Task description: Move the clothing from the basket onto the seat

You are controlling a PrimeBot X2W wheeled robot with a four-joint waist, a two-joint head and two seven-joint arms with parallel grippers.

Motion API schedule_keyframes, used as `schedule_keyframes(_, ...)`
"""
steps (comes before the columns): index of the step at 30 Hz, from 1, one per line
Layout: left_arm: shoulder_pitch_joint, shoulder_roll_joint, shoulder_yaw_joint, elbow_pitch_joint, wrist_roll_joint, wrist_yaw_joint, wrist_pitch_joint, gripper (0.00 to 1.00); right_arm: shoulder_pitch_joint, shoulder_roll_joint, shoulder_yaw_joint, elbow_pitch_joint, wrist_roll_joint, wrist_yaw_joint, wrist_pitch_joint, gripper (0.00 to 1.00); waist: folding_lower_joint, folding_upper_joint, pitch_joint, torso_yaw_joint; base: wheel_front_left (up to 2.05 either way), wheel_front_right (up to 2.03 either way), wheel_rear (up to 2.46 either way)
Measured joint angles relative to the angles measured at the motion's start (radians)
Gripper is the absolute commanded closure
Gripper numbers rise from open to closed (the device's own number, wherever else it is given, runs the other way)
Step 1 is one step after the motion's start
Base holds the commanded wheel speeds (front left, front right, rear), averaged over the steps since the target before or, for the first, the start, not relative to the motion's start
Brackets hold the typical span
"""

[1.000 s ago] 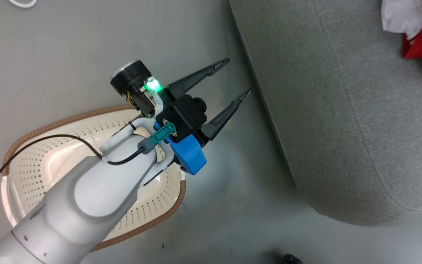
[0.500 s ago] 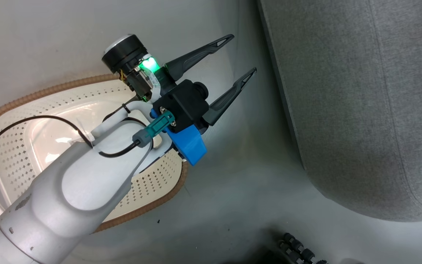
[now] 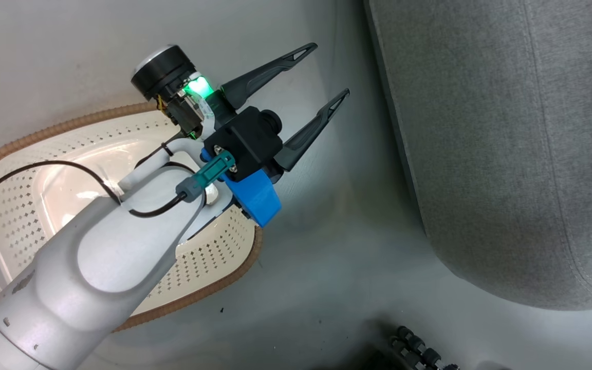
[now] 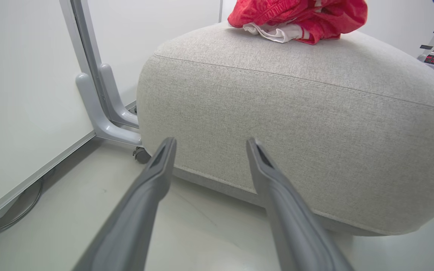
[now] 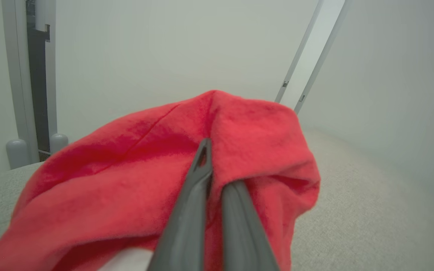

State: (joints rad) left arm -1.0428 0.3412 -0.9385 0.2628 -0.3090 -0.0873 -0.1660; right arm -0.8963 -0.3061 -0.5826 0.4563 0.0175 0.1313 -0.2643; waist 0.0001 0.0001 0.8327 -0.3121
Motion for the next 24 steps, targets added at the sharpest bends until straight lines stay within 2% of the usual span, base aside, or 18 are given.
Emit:
schedule_keyframes(1,0.001,0.000,0.000,0.001,-0.002,0.001,-0.002,0.00,0.007,0.003,-0.001,-0.006,0.000,0.000,0.000,0.00,0.0000,0.0000,-0.006,-0.002,0.00,0.00,0.00)
schedule_keyframes(12,0.058,-0.025,0.017,0.049,-0.047,0.034,-0.060,0.00,0.183,0.071,0.021,-0.132,-0.016,0.000,0.000,0.00,-0.0001,0.0000,-0.131,-0.002,0.00,0.00,0.00)
schedule_keyframes(19,0.135,-0.038,0.087,0.089,-0.099,0.077,-0.092,0.00,0.287,0.118,0.122,-0.281,-0.034,0.000,0.000,0.00,-0.0002,-0.0001,-0.255,0.018,0.00,0.00,0.00)
schedule_keyframes(24,0.215,-0.041,0.180,0.073,-0.120,0.113,-0.096,0.00,0.339,0.128,0.234,-0.328,-0.041,0.000,0.000,0.00,-0.0003,0.0000,-0.346,0.051,0.00,0.00,0.00)
